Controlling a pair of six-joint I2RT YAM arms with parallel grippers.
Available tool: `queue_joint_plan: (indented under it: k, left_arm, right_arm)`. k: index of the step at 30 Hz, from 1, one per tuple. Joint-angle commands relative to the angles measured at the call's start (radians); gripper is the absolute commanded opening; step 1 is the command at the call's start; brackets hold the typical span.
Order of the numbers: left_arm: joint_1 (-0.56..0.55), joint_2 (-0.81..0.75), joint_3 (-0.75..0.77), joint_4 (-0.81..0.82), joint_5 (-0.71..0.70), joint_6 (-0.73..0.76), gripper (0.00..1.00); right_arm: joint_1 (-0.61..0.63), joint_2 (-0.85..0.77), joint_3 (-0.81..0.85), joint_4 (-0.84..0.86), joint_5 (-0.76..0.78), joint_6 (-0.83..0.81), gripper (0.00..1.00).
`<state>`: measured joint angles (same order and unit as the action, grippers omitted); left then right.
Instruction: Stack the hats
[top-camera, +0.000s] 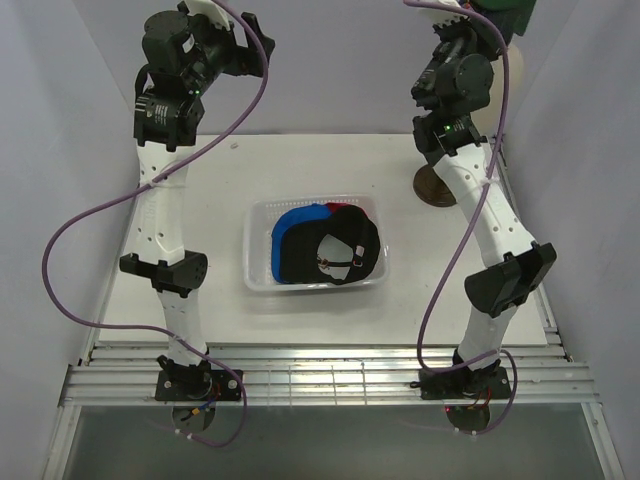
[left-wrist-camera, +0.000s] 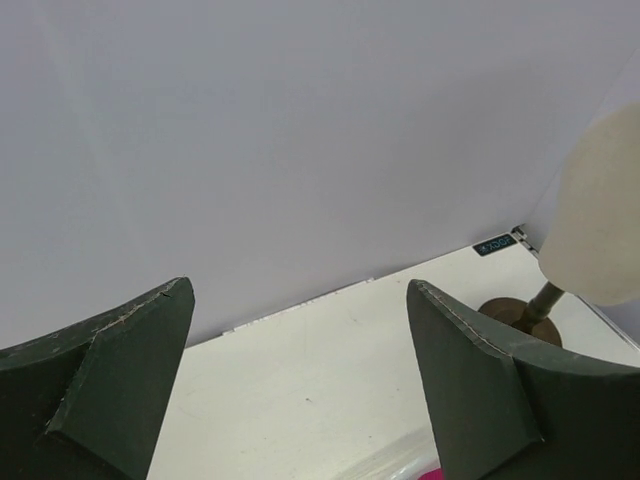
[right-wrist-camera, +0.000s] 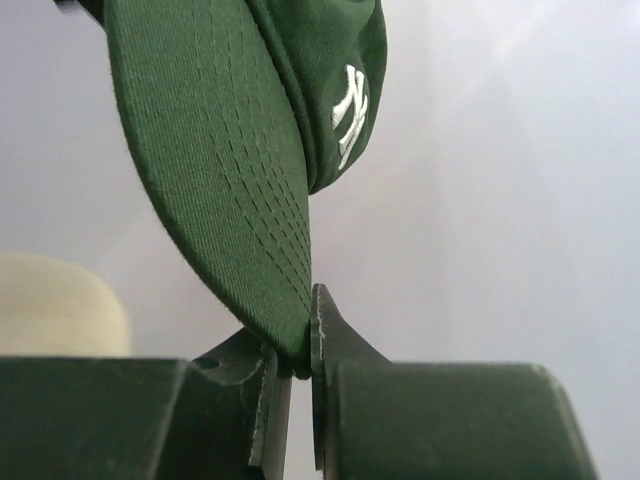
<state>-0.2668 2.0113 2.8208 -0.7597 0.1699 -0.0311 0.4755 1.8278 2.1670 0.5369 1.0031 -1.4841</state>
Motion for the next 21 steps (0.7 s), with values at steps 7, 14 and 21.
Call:
queue_joint_plan:
  k: [7, 14, 21]
  left_arm:
    - [0.018, -0.013, -0.02, -0.03, 0.098, -0.053, 0.98]
    - [0.026, -0.017, -0.037, -0.036, 0.105, -0.062, 0.98]
    - [0.028, -0.016, -0.037, -0.036, 0.106, -0.066, 0.98]
  right_arm:
    - [-0.129, -0.038, -0.307, 0.192, 0.204, -0.311, 0.08]
    - [-0.071, -0.018, -0.343, 0.147, 0.223, -0.309, 0.08]
    - [-0.037, -0.039, -0.42, 0.143, 0.227, -0.317, 0.08]
